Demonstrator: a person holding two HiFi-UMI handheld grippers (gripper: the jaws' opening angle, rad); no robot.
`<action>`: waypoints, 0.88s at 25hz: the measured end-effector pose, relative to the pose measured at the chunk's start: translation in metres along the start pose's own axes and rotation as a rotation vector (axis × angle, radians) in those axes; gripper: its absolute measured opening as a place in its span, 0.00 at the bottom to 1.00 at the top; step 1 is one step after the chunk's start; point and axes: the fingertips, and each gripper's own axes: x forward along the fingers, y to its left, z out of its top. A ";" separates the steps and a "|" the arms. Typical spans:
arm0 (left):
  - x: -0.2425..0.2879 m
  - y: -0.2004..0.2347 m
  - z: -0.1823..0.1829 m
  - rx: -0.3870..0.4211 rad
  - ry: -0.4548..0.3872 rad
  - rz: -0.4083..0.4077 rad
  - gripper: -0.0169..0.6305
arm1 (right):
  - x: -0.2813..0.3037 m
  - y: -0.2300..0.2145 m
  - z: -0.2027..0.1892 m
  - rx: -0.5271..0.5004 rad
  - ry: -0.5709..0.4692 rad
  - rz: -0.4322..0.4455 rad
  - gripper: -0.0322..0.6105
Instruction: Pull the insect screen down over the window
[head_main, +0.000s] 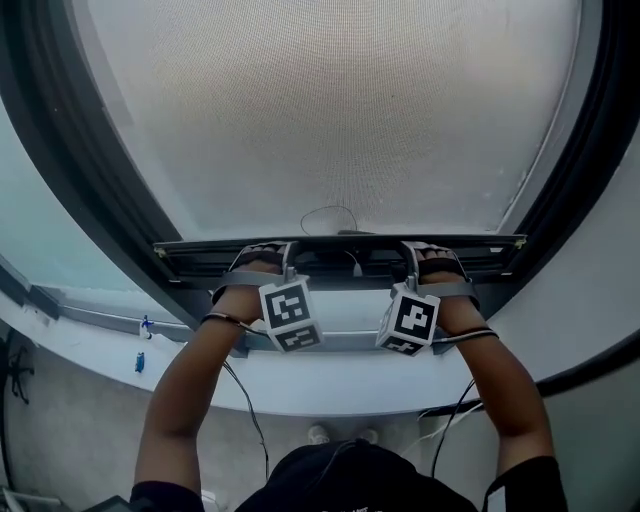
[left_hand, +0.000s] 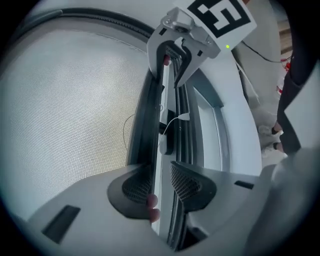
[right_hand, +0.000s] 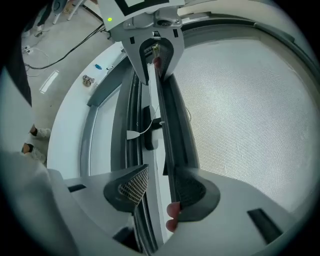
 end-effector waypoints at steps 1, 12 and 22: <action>0.000 0.000 0.000 0.000 0.001 0.003 0.20 | -0.001 0.000 0.000 -0.002 0.000 -0.005 0.32; 0.003 -0.001 -0.001 0.069 0.068 0.026 0.20 | 0.002 -0.003 0.001 0.016 -0.057 -0.172 0.32; 0.000 -0.001 -0.001 0.041 0.040 -0.028 0.20 | -0.031 -0.015 0.015 0.123 -0.157 -0.192 0.32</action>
